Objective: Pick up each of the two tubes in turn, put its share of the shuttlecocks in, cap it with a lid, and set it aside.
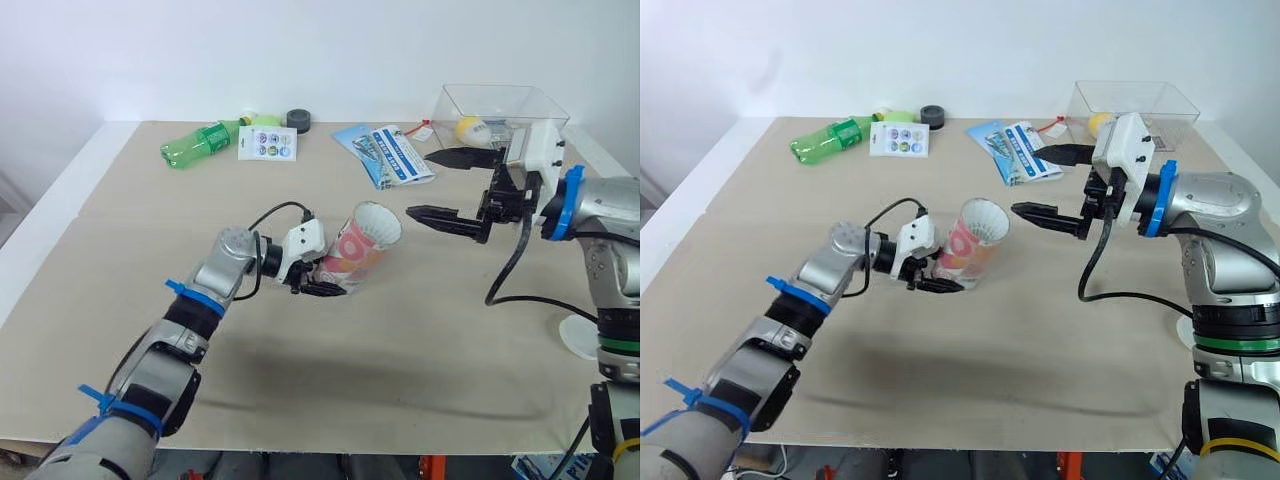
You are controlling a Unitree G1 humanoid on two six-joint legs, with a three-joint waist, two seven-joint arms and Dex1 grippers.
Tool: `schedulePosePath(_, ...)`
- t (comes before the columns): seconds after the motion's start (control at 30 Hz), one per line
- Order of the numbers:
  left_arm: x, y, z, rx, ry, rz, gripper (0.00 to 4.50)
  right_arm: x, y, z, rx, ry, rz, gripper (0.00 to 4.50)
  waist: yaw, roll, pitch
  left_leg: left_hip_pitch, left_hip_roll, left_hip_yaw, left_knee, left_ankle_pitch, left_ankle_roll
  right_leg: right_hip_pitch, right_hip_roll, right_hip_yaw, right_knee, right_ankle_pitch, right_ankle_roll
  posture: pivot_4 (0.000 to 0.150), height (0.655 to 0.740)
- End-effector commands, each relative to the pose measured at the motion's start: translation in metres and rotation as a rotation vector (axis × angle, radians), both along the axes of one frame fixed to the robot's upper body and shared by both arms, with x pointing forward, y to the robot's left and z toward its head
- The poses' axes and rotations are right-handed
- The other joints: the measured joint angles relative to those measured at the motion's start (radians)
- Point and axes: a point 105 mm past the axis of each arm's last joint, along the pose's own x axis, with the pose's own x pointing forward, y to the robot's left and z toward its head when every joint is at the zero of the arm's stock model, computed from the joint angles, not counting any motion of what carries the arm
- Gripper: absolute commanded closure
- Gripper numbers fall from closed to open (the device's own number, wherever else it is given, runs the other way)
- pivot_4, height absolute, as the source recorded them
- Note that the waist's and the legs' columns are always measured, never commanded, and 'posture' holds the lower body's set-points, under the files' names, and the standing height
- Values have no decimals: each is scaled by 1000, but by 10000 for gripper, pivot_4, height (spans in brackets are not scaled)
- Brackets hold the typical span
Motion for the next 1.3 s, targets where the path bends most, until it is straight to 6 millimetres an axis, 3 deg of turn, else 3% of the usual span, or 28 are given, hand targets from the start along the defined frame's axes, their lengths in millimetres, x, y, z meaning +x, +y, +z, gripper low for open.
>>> schedulePosePath(0.03,-5,-7,8,-112,-41,11,18223,-6,-2,26,93,-27,21,344,0,0,0,0,0,0,0,0,0,0,0,0,0,0,0,1500,7400)
schedulePosePath(0.27,-24,-23,-17,-162,-10,35,18223,-9,2,35,-2,-18,87,344,1,0,0,0,0,0,0,0,0,0,0,0,0,1,0,1500,7400)
schedulePosePath(0.37,-29,-25,-21,-149,-7,31,18223,-16,18,43,-90,-15,177,6883,-1,0,0,1,0,1,0,0,0,0,0,0,0,1,0,1500,7400)
schedulePosePath(0.4,-29,-24,-20,-149,-9,30,18223,-17,21,44,-92,4,193,12972,-2,1,0,1,0,1,0,0,0,0,0,0,0,1,0,1500,7400)
schedulePosePath(0.43,-29,-23,-18,-135,-19,24,18223,-17,23,42,-97,16,204,15180,-1,1,0,2,0,1,0,0,0,0,0,0,0,1,0,1500,7400)
schedulePosePath(0.67,-27,6,-6,138,-66,-53,18223,-21,20,14,-189,92,223,15180,-1,0,0,1,1,0,0,0,0,0,1,0,0,1,0,1500,7400)
schedulePosePath(0.7,-27,10,-4,171,-63,-70,18223,-23,22,13,-202,96,233,19504,-1,1,0,1,0,0,0,0,0,0,0,0,0,1,0,1500,7400)
schedulePosePath(0.77,-25,15,1,219,-54,-82,18223,-23,25,13,-232,96,243,20546,-3,1,0,1,0,1,0,0,0,0,0,0,0,1,0,1500,7400)
schedulePosePath(0.87,-20,20,6,265,-21,-82,18223,-26,32,7,-293,117,279,34616,-4,1,0,1,2,1,0,0,0,-1,2,0,0,1,-1,1500,7400)
schedulePosePath(0.9,-18,21,6,287,-11,-80,18223,-27,35,3,-310,129,295,34616,-3,1,0,1,2,0,0,0,0,-1,2,-1,0,0,-2,1500,7400)
schedulePosePath(0.93,-17,23,6,305,-3,-84,18223,-29,39,-1,-322,147,309,40774,-3,1,0,1,2,0,0,0,0,-1,2,-1,0,0,-2,1500,7400)
schedulePosePath(1.0,-16,23,6,319,9,-91,18223,-30,43,-12,-360,168,329,43779,-4,1,0,1,2,1,0,0,0,-1,2,-1,0,0,-2,1500,7400)
schedulePosePath(1.1,-14,21,8,320,12,-90,18223,-29,51,-33,-435,201,353,43779,-4,1,0,1,3,0,0,0,0,-1,3,-1,0,0,-2,1500,7400)
schedulePosePath(1.3,-8,20,13,329,-19,-79,18223,-24,63,-57,-572,234,389,43779,-3,1,0,1,3,0,0,0,0,-1,3,-1,0,0,-2,1500,7400)
